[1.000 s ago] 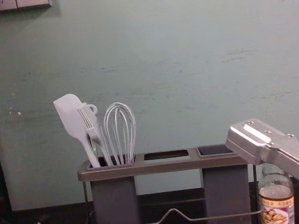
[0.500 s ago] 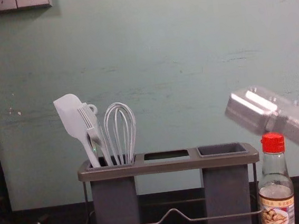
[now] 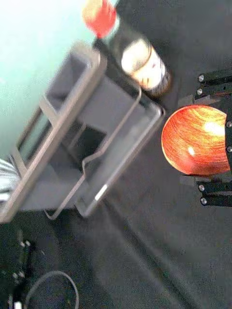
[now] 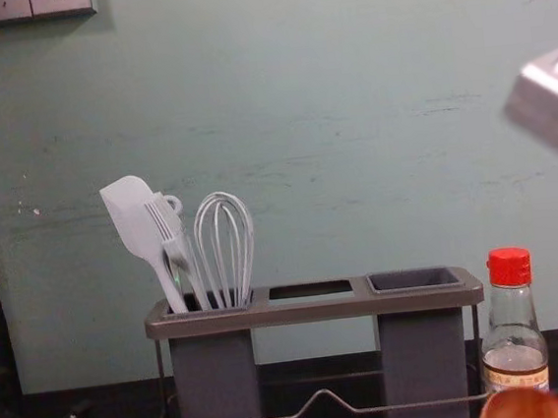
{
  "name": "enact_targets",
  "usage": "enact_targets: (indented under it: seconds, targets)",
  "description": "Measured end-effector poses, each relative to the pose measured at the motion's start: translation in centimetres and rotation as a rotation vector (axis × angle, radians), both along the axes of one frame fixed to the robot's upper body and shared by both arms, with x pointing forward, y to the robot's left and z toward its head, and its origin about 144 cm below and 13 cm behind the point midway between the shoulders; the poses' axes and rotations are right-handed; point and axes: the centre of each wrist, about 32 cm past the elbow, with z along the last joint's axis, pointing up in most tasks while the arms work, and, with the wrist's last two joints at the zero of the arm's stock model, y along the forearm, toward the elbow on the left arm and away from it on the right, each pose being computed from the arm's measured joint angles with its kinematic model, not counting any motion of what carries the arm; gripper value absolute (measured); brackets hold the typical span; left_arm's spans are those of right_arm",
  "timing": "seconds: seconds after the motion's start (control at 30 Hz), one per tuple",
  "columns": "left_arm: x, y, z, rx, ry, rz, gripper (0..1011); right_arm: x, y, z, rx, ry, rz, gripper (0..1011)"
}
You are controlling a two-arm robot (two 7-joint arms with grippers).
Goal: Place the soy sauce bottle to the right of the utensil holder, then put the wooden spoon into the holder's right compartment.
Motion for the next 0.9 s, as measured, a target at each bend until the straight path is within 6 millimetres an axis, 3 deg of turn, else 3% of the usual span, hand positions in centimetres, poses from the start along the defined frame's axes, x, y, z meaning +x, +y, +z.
enact_targets:
  seconds: [0.4, 0.77, 0.9]
  targets:
    - [0.0, 0.0, 0.0, 0.000, 0.000, 0.000, 1000, -3.9, -1.7, -1.2, 0.003, -0.390, -0.021, 839]
    - [0.0, 0.0, 0.0, 0.000, 0.000, 0.000, 1000, -4.6, -1.5, -4.8, 0.038, -0.765, 0.038, 839]
    - [0.0, 0.0, 0.0, 0.000, 0.000, 0.000, 1000, -4.5, -1.4, -5.9, 0.074, -0.829, 0.065, 839]
